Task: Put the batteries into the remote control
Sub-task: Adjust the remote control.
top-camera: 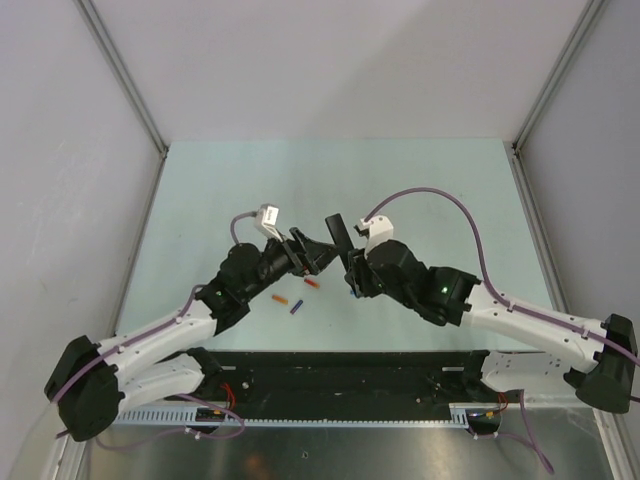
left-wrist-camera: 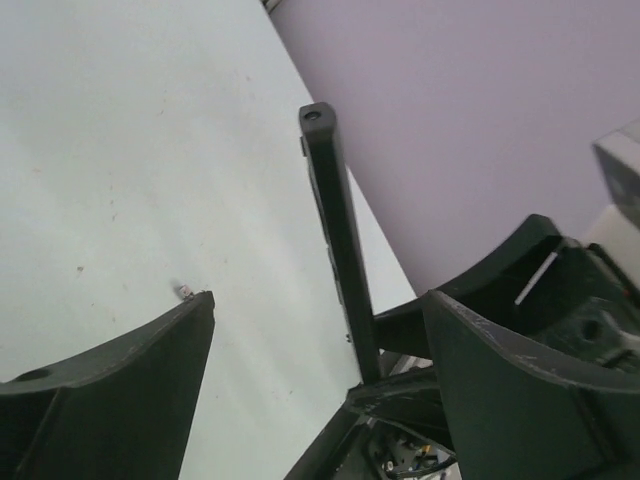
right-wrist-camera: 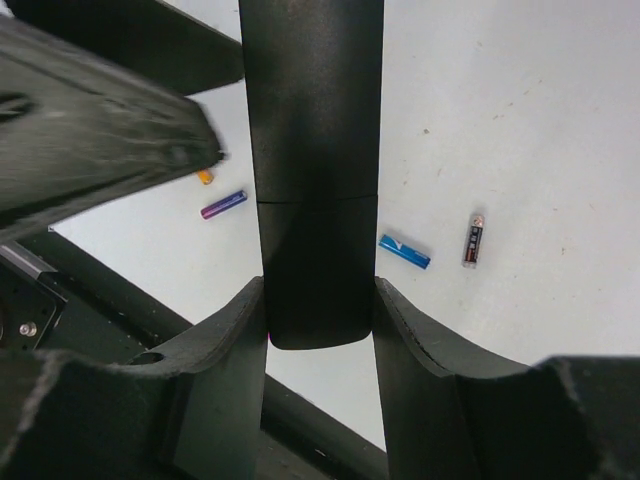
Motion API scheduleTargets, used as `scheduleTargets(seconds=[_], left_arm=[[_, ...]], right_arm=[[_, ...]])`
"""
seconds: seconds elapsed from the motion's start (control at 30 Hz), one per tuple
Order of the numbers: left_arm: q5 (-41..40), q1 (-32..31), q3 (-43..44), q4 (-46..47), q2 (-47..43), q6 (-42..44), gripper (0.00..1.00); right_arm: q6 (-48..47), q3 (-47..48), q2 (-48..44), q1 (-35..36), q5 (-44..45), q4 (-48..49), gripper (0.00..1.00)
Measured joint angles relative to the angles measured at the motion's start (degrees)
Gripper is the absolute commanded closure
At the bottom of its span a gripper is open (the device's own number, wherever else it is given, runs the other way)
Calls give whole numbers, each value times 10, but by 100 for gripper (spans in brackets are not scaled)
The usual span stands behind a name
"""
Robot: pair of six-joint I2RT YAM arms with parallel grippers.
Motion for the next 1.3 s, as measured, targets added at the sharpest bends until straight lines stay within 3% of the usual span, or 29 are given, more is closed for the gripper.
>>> scheduleTargets(seconds=[0.37,0.83,1.13,1.17,1.2,1.23,1.27,1.3], left_arm=[[2,-12,47,-13,51,3,48],[-8,-30,67,-14,83,8,60],[-12,-34,67,-4,83,1,86],[-11,-35,68,0,83,-2,94],[-11,-36,68,3,83,-2,100],[-12,-36,68,3,83,-2,100],[-11,-37,68,3,83,-2,100],[-12,-37,68,3,83,-2,100]], right_arm=[[0,7,9,20,3,10,100],[3,7,10,29,18,11,100],[5,7,10,31,22,12,100],[5,7,11,32,24,12,98],[5,7,11,33,26,12,89],[5,7,11,34,28,12,77],[4,7,11,34,29,12,55],[4,7,11,35,29,12,46]])
